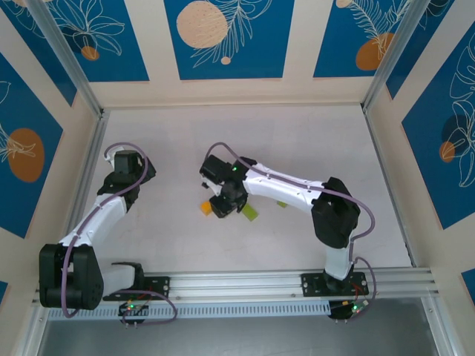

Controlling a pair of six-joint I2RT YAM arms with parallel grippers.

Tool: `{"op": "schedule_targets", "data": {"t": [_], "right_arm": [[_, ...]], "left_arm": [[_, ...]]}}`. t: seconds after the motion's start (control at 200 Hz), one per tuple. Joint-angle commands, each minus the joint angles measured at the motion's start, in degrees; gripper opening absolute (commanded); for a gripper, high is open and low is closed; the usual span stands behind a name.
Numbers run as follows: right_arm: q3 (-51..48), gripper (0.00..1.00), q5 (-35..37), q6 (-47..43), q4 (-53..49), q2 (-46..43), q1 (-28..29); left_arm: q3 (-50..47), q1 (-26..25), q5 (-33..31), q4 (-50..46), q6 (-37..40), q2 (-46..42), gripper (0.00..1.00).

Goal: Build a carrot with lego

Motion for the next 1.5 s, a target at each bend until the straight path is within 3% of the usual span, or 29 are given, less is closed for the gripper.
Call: {"op": "schedule_targets", "data": {"t": [0.0, 0.33, 1.495], "right_arm": [[6.3, 0.33, -3.9, 0.9, -4.8, 4.2, -1.1], [20.5, 0.33, -7.0, 0.8, -11.4, 14.3, -1.8], [24.9, 0.32, -7.4, 0.7, -10.6, 22.7, -1.4]], "left_arm": [[1.9, 1.0, 0.5, -1.2, -0.8, 0.3, 0.99], [2.4, 1.2, 0.7, -1.8, -0.7, 0.7, 0.99], [3.2, 1.5, 1.5, -1.9, -1.3, 2.2, 0.99]]}}
